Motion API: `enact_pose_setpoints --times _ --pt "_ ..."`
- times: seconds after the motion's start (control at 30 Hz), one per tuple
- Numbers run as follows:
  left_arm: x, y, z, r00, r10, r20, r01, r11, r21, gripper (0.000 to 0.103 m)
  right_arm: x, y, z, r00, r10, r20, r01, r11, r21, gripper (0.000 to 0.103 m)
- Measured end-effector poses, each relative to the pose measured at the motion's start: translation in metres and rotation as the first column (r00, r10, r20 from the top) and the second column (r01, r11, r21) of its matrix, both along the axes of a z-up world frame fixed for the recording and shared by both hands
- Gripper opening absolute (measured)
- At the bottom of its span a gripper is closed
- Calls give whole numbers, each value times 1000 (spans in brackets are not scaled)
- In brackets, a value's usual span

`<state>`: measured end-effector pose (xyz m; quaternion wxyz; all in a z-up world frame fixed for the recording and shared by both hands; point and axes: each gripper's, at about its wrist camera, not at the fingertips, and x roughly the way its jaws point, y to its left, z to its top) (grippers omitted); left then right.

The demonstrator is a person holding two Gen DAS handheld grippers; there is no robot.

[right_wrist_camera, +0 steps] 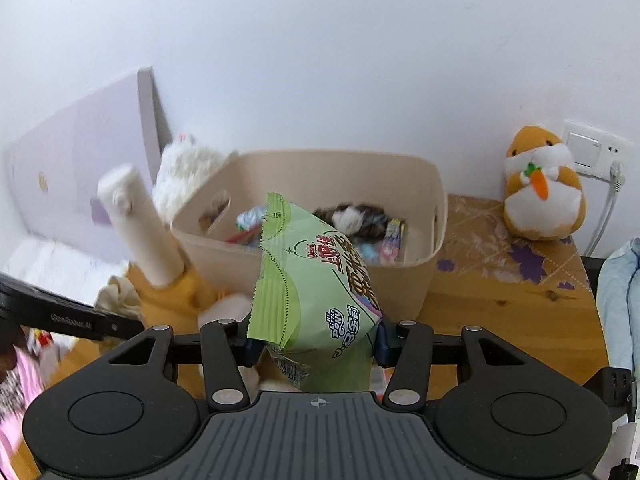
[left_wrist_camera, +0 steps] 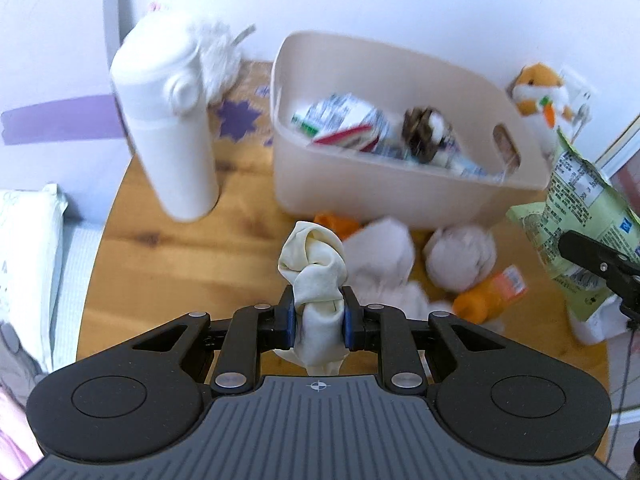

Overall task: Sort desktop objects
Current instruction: 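Carry the scrunchie and green snack bag over the beige basket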

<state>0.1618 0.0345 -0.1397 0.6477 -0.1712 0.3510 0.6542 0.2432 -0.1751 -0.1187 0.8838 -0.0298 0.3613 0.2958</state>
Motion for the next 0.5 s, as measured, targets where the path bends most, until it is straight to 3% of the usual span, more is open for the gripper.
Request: enact_pose_setpoints --times 0.1,0.5 --pt "11 8 17 1000 -24 9 24 999 44 21 8 -3 17 1000 -7 8 7 999 41 48" --pt "63 60 63 987 -135 -92 150 971 185 21 50 12 54 988 26 153 -27 1000 2 48"
